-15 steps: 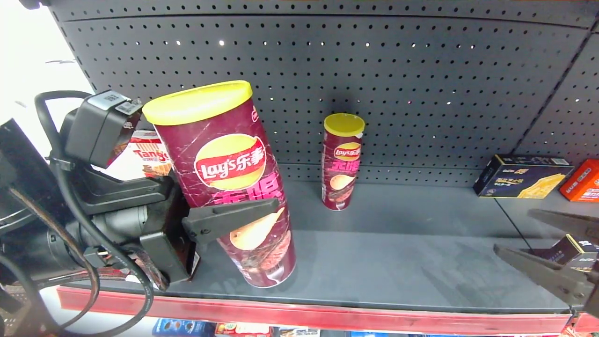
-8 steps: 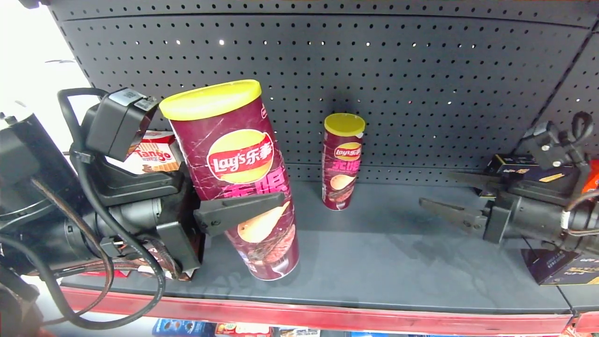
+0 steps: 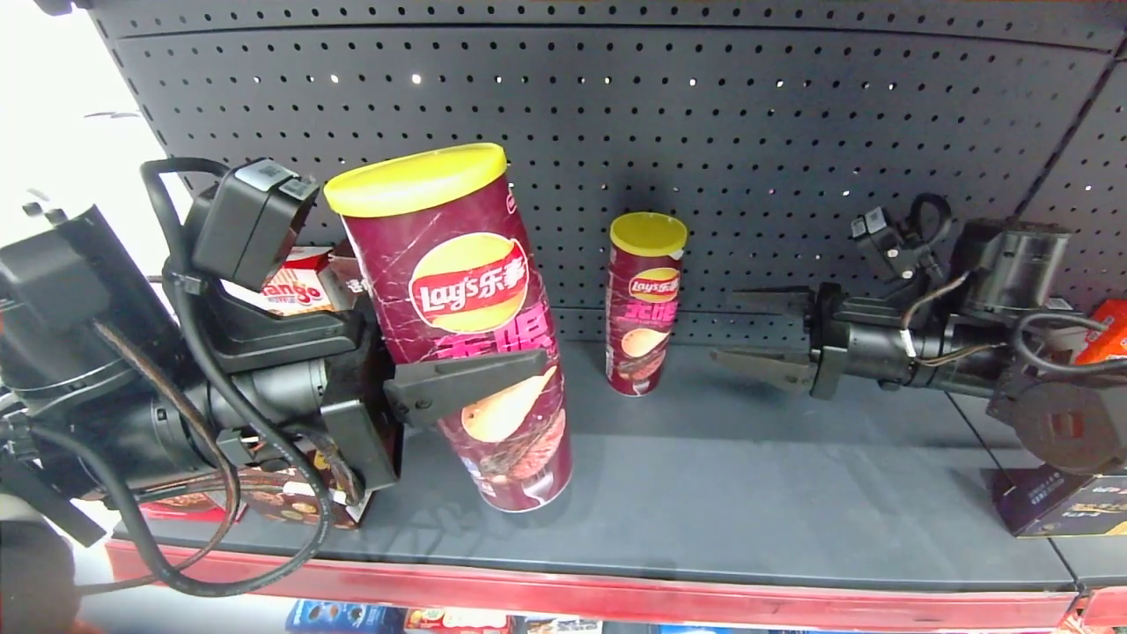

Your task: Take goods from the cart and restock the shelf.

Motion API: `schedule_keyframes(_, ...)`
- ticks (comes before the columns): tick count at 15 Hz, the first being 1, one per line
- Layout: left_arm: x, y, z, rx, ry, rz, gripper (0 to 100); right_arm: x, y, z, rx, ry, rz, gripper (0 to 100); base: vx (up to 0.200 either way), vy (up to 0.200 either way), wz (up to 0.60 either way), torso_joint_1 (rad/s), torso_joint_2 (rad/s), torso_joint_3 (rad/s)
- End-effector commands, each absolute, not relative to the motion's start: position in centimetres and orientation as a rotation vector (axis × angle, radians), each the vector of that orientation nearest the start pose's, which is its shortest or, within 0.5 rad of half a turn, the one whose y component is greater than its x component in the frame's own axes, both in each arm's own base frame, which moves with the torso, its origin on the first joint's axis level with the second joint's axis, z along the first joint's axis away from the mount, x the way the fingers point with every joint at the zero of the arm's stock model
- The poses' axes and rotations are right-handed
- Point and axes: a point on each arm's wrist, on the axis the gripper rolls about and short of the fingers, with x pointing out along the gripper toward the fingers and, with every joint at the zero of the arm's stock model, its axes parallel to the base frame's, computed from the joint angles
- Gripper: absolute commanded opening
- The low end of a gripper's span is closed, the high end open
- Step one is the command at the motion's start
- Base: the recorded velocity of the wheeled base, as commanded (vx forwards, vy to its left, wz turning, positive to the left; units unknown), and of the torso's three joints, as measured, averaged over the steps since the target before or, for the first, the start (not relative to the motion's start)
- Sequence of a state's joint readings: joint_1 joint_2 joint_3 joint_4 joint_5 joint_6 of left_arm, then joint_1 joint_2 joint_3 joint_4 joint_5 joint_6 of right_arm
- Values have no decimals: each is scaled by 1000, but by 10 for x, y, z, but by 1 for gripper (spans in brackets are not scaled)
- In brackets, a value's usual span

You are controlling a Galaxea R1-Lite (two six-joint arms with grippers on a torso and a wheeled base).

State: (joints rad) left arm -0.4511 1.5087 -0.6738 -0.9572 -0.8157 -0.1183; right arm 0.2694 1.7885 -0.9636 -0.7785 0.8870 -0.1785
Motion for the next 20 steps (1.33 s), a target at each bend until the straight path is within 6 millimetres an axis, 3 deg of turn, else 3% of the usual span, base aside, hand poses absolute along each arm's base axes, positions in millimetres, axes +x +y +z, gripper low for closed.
schedule_keyframes(1, 223, -126, 228, -88, -37, -1271, 0, 351, 113, 192, -141, -57, 1177, 100, 0, 0, 0, 0, 0, 0)
schedule_keyframes(11, 228, -128, 227, -98, -36, -1267, 0, 394, 132, 170, -138, -59, 1200, 100, 0, 0, 0, 0, 0, 0)
schedule_keyframes(20, 231, -130, 227, -97, -41, -1267, 0, 410, 160, 158, -132, -66, 1248, 100, 0, 0, 0, 0, 0, 0)
